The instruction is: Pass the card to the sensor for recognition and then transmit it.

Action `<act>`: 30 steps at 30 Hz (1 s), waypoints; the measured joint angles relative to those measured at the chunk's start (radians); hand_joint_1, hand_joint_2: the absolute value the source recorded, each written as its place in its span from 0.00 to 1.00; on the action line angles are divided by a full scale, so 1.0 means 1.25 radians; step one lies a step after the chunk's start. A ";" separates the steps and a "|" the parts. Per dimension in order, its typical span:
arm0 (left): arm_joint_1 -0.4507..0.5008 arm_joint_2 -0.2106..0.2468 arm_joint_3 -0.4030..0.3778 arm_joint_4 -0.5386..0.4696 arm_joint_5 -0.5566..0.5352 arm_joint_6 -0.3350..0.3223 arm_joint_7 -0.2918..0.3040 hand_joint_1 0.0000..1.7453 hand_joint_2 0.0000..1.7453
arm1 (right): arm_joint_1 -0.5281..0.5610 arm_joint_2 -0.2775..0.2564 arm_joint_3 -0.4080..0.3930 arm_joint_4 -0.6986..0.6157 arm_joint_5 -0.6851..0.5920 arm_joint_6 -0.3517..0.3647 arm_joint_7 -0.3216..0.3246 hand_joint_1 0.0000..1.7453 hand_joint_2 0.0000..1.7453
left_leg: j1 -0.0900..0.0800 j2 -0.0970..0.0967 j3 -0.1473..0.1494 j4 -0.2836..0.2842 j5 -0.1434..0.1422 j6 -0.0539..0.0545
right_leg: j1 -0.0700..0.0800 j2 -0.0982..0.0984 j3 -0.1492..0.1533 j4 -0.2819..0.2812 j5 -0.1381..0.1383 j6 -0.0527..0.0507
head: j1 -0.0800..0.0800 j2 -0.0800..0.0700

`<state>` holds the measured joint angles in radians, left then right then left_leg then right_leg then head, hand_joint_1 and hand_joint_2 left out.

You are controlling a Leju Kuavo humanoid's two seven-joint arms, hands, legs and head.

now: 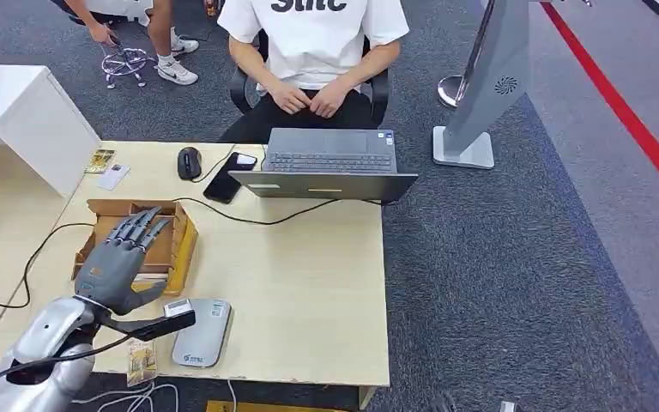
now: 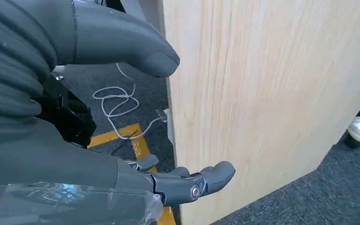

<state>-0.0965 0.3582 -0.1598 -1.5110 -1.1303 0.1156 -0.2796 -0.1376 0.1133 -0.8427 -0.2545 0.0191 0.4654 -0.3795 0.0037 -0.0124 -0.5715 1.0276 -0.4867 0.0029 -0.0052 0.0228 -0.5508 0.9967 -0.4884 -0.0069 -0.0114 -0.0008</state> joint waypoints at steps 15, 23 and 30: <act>0.000 0.038 -0.013 0.038 -0.002 -0.065 0.006 0.00 1.00 | -0.001 0.000 0.000 0.003 -0.009 0.017 0.007 0.00 1.00 | 0.001 0.000 0.000 0.000 0.000 0.000 | 0.000 0.000 0.000 0.000 0.000 0.000 | 0.000 0.000; 0.000 0.039 -0.016 0.046 -0.038 -0.007 0.034 0.00 1.00 | -0.001 0.000 0.001 0.003 -0.010 0.016 0.000 0.00 1.00 | 0.000 0.000 0.000 0.000 0.000 0.000 | 0.000 0.000 0.000 0.000 0.000 0.000 | 0.000 0.000; 0.002 0.035 -0.017 0.048 -0.044 -0.003 0.036 0.00 1.00 | -0.001 0.000 0.001 0.003 -0.010 0.012 -0.008 0.00 1.00 | 0.000 0.000 0.000 0.000 0.000 0.000 | 0.000 0.000 0.000 0.000 0.000 0.000 | 0.000 0.000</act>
<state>-0.0938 0.4017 -0.1808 -1.4511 -1.1849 0.1118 -0.2350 -0.1392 0.1133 -0.8412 -0.2506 0.0069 0.4799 -0.3895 0.0042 -0.0124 -0.5716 1.0275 -0.4867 0.0029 -0.0051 0.0227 -0.5507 0.9968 -0.4885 -0.0070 -0.0114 -0.0008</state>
